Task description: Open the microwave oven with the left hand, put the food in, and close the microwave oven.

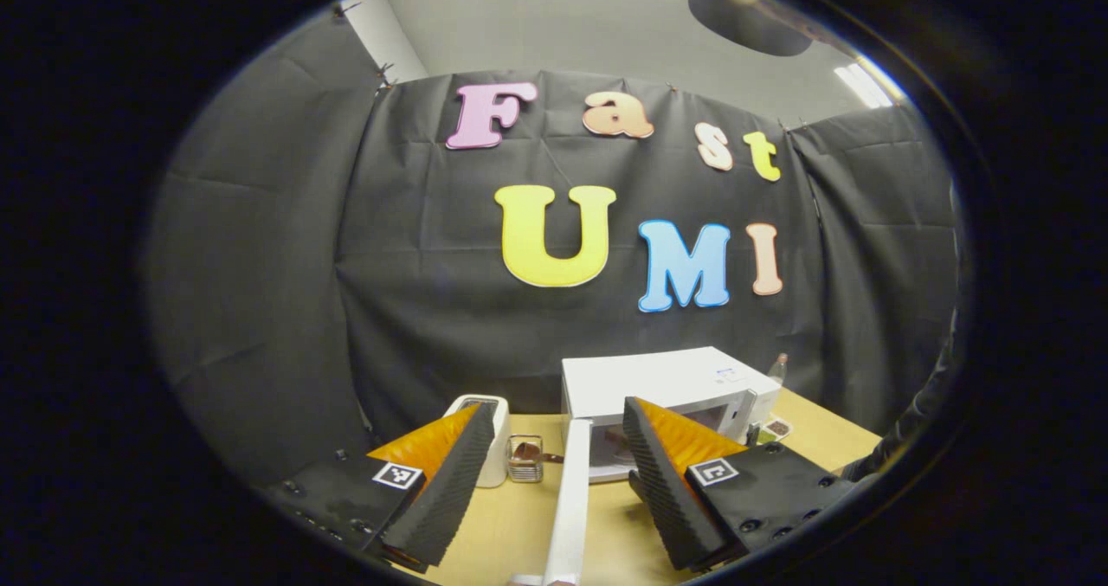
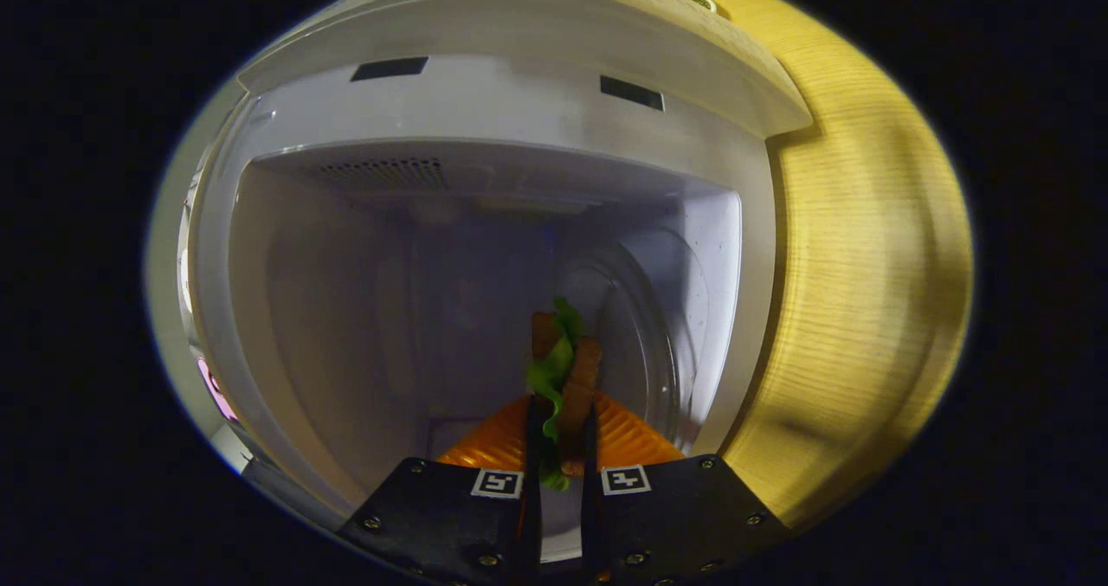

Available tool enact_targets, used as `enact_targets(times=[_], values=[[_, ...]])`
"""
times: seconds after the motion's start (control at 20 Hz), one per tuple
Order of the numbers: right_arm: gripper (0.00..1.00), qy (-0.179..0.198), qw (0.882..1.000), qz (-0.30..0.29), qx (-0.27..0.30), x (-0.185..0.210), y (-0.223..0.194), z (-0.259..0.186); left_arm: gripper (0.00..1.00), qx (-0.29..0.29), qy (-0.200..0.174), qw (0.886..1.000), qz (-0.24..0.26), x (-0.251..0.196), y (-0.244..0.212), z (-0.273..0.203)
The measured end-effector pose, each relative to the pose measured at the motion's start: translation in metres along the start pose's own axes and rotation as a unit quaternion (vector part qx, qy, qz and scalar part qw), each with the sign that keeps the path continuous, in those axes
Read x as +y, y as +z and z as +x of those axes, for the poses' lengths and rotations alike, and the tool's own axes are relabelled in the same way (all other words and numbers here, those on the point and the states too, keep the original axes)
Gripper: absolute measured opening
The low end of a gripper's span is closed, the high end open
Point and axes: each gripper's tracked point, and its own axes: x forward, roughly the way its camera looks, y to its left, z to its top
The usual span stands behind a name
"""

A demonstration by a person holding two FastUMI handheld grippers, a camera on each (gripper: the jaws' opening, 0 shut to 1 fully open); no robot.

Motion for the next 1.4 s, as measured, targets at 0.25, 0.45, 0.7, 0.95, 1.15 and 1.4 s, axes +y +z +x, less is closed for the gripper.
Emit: enact_targets(times=[0.25, 0.45, 0.7, 0.95, 1.15, 1.4], values=[[0.19, -0.013, 1.000, -0.004, 0.001, -0.008, -0.001, 0.005, 0.96, -0.008, 0.016, 1.000, -0.009, 0.014, -0.004, -0.006], [0.36, -0.030, 0.999, -0.028, 0.022, -0.003, 0.001, 0.004, 0.95, -0.014, 0.019, 1.000, -0.003, 0.013, -0.011, -0.002], [0.65, -0.039, 0.997, -0.043, 0.060, 0.004, -0.005, -0.021, 0.94, -0.011, -0.004, 1.000, 0.013, -0.009, -0.020, 0.004], [0.87, -0.048, 0.992, -0.082, 0.083, -0.002, 0.000, -0.065, 0.94, -0.014, -0.028, 0.999, 0.016, -0.032, -0.020, 0.013], [0.88, -0.055, 0.978, -0.176, 0.102, -0.007, 0.012, -0.111, 0.99, -0.025, -0.043, 0.999, 0.018, -0.053, -0.021, 0.020], [0.87, -0.053, 0.925, -0.369, 0.065, 0.019, 0.061, -0.164, 0.97, -0.019, -0.053, 0.998, 0.019, -0.076, -0.032, 0.034]])
